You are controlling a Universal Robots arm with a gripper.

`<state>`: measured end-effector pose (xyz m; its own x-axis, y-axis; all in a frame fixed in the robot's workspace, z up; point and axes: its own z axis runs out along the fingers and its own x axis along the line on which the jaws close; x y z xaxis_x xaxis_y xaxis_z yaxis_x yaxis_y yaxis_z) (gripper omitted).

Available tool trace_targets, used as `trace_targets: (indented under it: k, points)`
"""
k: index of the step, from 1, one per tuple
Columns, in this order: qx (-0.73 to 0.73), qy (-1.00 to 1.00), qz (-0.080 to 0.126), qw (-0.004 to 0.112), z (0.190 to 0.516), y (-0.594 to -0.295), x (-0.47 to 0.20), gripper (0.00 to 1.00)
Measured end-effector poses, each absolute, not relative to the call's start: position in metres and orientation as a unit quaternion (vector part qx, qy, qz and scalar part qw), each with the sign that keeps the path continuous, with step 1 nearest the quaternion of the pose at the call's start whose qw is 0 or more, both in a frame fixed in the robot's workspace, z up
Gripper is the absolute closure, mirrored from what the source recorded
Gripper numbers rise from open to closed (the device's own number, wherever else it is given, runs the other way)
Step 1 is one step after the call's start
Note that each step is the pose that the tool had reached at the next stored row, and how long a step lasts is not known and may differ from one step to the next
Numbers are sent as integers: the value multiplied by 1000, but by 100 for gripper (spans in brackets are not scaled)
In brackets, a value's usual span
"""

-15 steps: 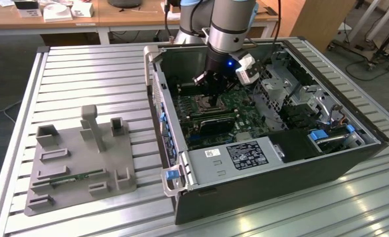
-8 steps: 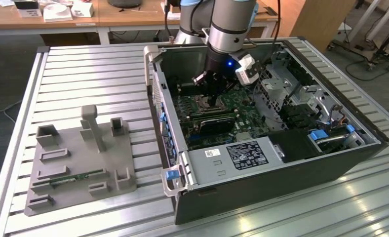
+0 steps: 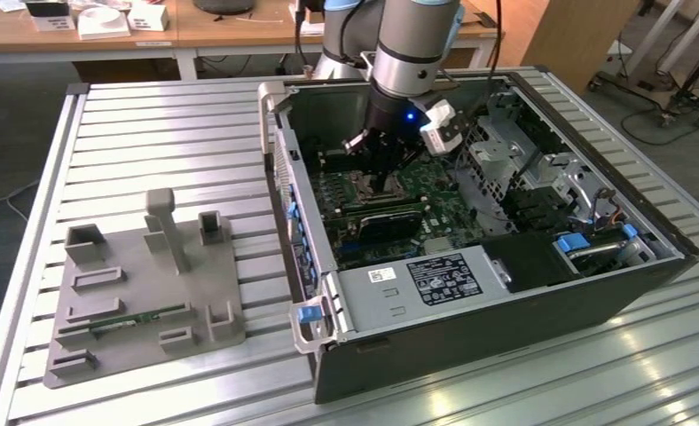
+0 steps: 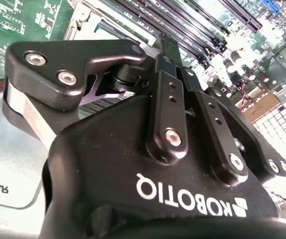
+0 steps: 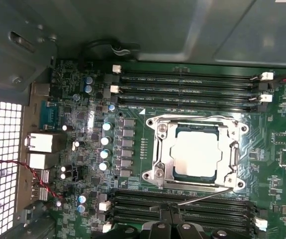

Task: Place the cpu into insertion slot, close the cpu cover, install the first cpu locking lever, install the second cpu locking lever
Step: 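Install the second cpu locking lever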

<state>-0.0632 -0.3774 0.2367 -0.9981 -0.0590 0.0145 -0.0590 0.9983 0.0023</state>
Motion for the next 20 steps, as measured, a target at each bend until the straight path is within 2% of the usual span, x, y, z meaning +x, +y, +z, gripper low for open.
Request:
trace_targets:
  k: [20]
  points:
    - [30,-1000,-3,8,213,-377,-77,89]
